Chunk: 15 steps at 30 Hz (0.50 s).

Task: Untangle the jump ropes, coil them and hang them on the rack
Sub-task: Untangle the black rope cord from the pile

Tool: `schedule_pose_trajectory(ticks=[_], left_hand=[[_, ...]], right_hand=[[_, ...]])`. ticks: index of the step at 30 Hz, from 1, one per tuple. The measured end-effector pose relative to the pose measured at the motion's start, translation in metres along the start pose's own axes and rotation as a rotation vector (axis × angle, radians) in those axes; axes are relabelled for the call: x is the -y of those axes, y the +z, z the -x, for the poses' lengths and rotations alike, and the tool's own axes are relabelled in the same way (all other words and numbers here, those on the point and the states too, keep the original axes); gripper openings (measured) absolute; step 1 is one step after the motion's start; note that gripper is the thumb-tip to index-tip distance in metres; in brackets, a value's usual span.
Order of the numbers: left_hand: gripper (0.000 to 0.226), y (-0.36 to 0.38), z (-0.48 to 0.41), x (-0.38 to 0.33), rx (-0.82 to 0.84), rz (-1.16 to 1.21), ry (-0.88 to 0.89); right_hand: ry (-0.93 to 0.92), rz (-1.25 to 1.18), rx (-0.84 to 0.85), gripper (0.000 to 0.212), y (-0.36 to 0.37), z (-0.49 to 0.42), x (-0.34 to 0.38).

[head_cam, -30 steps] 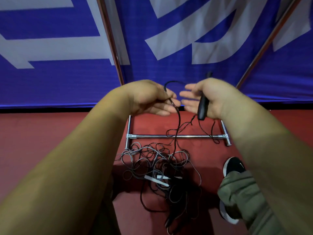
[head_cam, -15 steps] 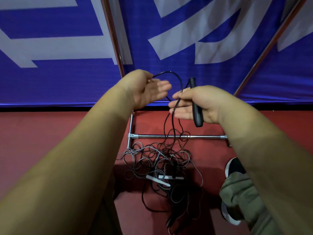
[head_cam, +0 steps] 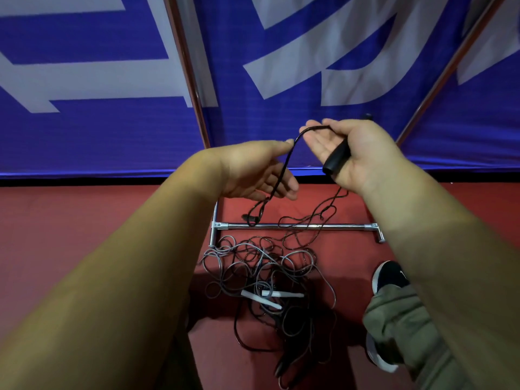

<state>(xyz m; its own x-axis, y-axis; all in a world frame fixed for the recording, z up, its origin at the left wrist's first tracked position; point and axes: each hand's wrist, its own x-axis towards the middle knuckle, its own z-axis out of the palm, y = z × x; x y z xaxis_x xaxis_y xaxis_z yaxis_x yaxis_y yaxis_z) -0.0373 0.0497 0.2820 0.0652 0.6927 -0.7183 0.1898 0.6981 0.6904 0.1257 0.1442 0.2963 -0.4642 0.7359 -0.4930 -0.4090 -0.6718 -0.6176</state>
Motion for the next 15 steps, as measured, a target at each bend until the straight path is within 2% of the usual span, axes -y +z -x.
schedule_pose_trajectory(ticks=[4, 6, 11, 13, 15], left_hand=[[0.027, -0.003, 0.003, 0.005, -0.077, -0.08, 0.162], [0.024, -0.005, 0.003, 0.008, -0.129, -0.139, 0.173], [0.019, -0.002, 0.003, 0.015, -0.211, -0.46, 0.116], [0.021, 0.001, 0.001, 0.016, -0.215, -0.378, 0.134], [0.022, 0.004, 0.0, 0.014, -0.217, -0.2, 0.178]], right_hand=[[-0.023, -0.068, -0.029, 0.016, -0.002, -0.002, 0.002], [-0.036, -0.08, -0.035, 0.015, -0.002, -0.001, 0.002], [-0.057, -0.14, -0.039, 0.017, -0.003, -0.003, 0.004], [-0.054, -0.132, -0.047, 0.018, -0.004, -0.007, 0.002], [-0.027, -0.009, -0.071, 0.024, -0.006, -0.012, 0.0]])
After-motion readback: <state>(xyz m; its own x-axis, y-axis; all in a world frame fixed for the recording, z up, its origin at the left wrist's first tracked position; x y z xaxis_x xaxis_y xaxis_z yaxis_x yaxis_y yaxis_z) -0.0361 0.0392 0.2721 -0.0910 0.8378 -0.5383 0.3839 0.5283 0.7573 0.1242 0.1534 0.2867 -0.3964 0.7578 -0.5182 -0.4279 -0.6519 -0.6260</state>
